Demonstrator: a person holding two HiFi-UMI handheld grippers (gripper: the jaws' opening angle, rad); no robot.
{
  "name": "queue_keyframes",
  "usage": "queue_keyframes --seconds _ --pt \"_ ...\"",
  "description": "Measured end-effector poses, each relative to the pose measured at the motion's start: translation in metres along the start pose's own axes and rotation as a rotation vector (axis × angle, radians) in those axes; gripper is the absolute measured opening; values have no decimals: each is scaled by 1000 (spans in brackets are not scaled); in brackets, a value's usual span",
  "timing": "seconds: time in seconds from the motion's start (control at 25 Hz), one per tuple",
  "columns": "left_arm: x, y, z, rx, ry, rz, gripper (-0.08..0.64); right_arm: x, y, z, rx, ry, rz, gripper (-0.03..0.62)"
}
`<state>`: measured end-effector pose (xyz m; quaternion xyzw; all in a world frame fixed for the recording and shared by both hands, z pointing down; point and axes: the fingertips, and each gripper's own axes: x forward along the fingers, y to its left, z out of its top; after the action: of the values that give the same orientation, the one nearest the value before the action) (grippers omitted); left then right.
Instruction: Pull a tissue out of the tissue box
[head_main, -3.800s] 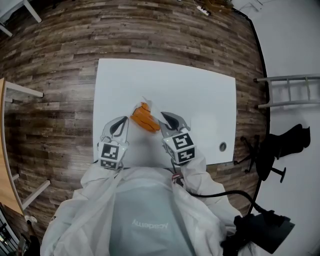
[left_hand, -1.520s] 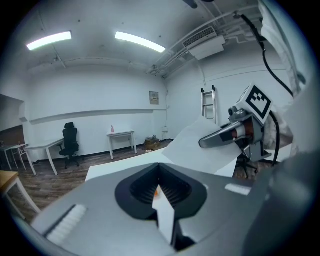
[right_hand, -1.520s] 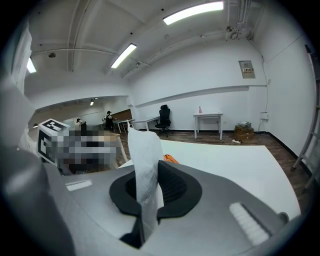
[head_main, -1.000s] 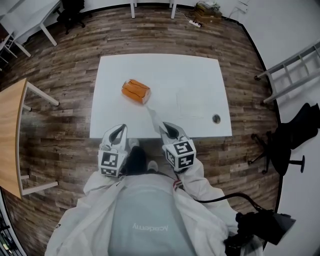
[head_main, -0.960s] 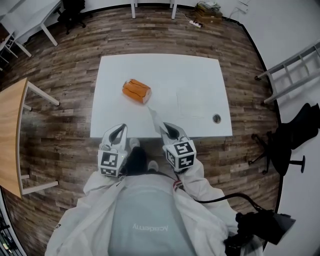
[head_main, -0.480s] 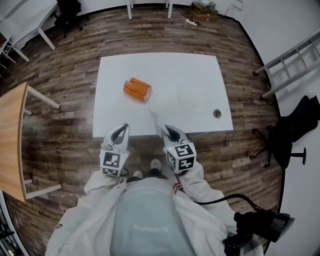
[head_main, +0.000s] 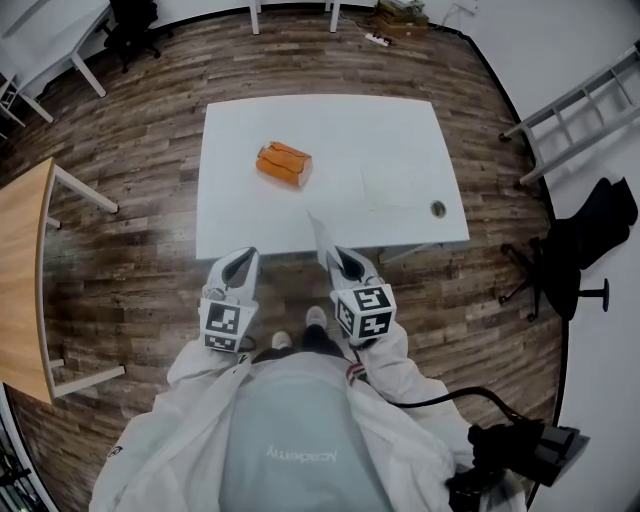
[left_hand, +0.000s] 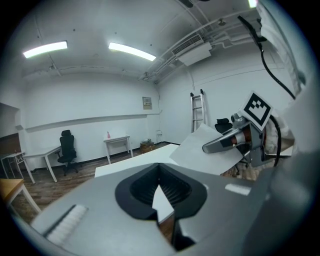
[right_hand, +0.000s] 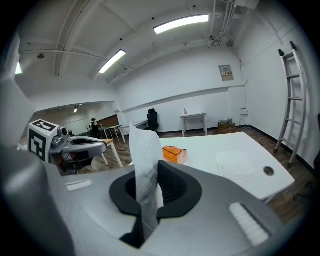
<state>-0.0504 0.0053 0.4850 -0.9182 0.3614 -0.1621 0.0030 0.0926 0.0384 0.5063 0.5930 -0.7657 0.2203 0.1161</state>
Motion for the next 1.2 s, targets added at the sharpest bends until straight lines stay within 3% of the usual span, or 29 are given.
queue_keyframes --seconds 0.56,0.8,1.2 --pt "-41 -1 -22 -27 -9 -19 -2 -26 26 -12 27 -55 -84 3" --pt "-48 1 -28 -43 -9 -17 -2 -36 30 -16 -10 -74 -118 2" --pt "-53 1 -37 -70 9 6 -2 -38 32 -10 -15 -93 -101 2"
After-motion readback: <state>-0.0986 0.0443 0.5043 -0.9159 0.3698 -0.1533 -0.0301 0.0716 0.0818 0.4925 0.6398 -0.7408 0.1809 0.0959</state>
